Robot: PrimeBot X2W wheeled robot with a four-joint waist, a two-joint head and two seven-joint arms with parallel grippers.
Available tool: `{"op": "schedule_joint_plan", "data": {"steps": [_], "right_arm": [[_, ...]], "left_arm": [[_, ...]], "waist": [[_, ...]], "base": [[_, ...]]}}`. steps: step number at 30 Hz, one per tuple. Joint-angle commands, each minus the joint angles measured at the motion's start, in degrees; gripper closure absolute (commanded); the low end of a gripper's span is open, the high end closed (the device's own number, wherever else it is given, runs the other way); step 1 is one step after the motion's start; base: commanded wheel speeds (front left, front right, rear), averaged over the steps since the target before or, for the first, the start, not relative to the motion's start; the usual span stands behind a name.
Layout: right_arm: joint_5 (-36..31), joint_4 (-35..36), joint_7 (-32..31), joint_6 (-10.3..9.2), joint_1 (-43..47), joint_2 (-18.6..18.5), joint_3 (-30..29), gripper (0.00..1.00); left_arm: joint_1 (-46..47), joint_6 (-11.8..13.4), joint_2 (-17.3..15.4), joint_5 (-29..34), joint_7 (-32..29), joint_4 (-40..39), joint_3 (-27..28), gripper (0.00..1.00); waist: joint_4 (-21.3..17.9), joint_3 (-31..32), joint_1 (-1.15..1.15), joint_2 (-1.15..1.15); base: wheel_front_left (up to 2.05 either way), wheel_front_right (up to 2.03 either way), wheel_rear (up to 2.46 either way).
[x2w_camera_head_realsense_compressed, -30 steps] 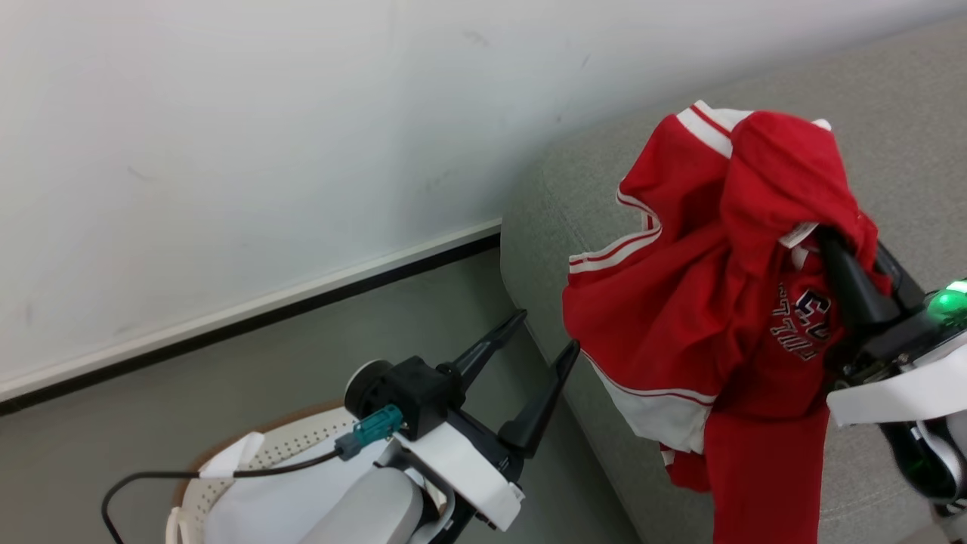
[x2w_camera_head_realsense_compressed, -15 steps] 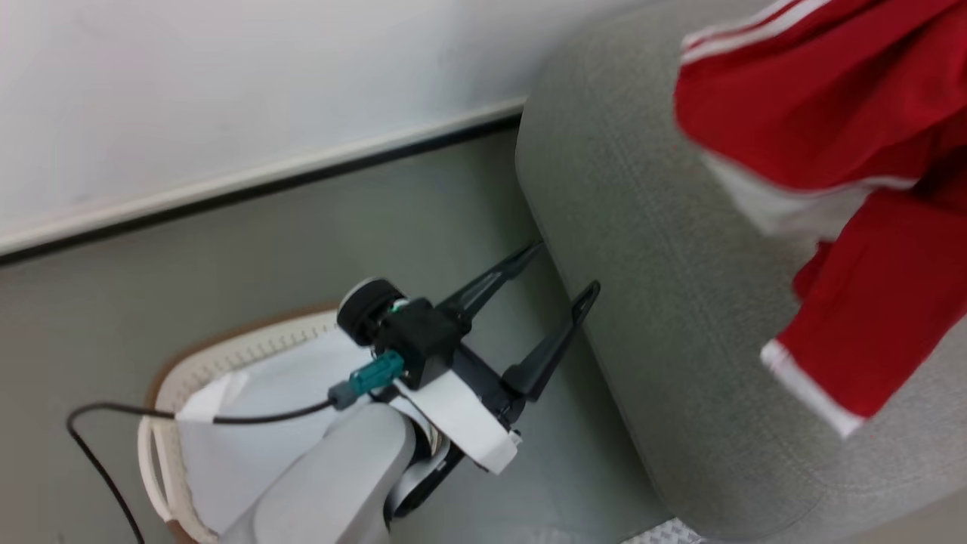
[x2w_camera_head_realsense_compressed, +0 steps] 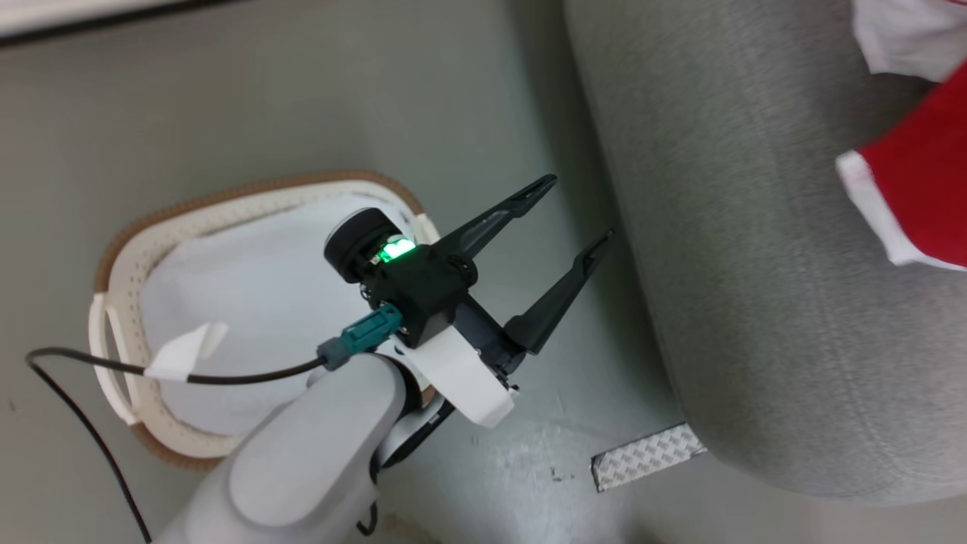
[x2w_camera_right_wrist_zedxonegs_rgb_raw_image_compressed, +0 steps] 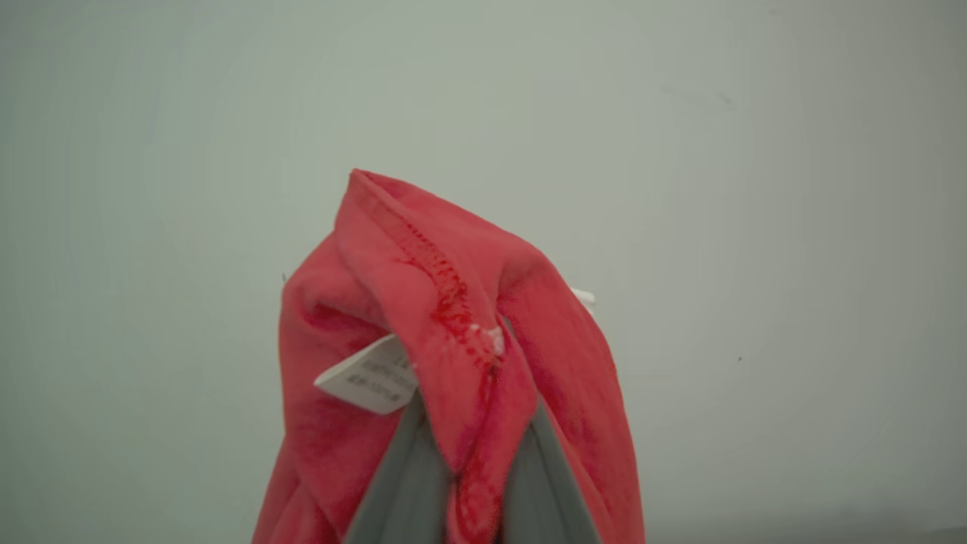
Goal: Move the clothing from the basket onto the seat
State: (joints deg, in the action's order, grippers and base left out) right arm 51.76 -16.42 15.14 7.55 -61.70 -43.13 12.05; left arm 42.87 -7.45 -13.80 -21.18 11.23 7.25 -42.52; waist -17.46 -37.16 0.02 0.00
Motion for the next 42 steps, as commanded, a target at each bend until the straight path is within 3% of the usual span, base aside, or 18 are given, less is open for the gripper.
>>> {"op": "schedule_joint_plan", "data": {"steps": [1,10,18,19,21,23,33,42], "right_arm": [[0.14,-2.67,-0.04,-0.12,-0.25,0.62,1.6,1.0],[3.45,-15.6,-1.17,-0.12,1.37,2.19,9.27,1.0],[8.14,-25.07,-9.45,-0.12,0.27,2.62,16.12,1.0],[8.48,-25.72,-10.17,-0.12,0.02,2.63,16.88,0.94],[9.54,-26.98,-11.66,-0.12,-0.42,2.83,17.98,0.57],[10.5,-27.85,-13.19,-0.12,-0.46,2.86,19.22,0.0],[10.86,-28.4,-13.51,-0.12,-1.43,1.84,24.97,0.0],[9.83,-22.24,-12.63,-0.12,-1.54,-1.13,30.5,0.0]], "left_arm": [[0.3,0.28,-0.89,0.63,0.37,0.04,0.44,0.0],[0.25,0.53,-1.52,0.29,1.1,0.59,0.59,0.0],[-0.38,0.9,-1.22,-0.41,2.2,1.41,0.74,0.0],[-0.33,0.88,-1.17,-0.42,2.24,1.49,0.7,0.0],[-0.18,0.84,-1.01,-0.48,2.42,1.66,0.54,0.0],[-0.17,0.81,-0.86,-0.6,2.72,1.91,0.51,0.0],[-3.45,0.6,0.11,-1.28,3.56,4.35,-0.9,0.0],[-8.66,0.74,1.65,-3.16,3.92,5.5,0.78,0.0]], "waist": [[1.46,-3.33,-0.02,0.0],[2.63,-4.43,-0.02,0.0],[2.85,-3.56,-0.02,0.0],[2.85,-3.32,-0.02,0.0],[2.9,-2.72,-0.02,0.0],[2.9,-1.95,-0.02,0.0],[2.07,6.86,-0.02,0.0],[1.81,19.22,-0.02,0.0]], "base": [[0.0,0.0,0.0],[0.0,0.0,0.0],[0.0,0.0,0.0],[0.0,0.0,0.0],[0.0,0.0,0.0],[0.0,0.0,0.0],[0.0,0.0,0.0],[0.0,0.0,0.0]]}}
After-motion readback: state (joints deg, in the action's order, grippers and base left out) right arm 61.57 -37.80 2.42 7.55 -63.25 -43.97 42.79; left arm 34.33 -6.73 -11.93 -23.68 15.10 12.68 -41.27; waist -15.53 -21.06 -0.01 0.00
